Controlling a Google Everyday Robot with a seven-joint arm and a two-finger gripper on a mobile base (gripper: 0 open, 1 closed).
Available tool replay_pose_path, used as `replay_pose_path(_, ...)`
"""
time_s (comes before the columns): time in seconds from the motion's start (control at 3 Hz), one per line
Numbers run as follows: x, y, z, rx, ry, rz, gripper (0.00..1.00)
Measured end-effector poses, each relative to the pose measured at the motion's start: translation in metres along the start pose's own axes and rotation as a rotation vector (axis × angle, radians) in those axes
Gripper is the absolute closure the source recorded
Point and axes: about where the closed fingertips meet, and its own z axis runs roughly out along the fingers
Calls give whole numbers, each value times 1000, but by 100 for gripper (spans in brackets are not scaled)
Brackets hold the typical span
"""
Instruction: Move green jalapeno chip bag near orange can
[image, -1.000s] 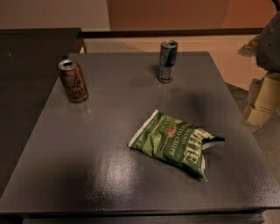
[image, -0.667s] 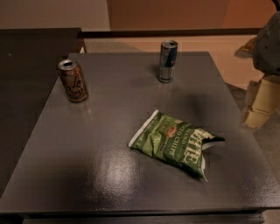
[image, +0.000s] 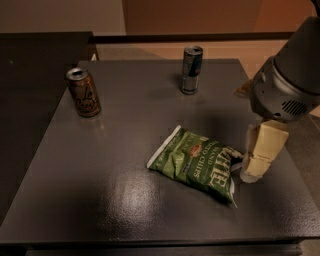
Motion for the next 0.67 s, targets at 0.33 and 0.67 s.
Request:
replay_pose_path(0.33, -15, 21, 30, -68, -33, -11, 0)
replay_pose_path(0.67, -25, 39, 51, -123, -52, -14, 0)
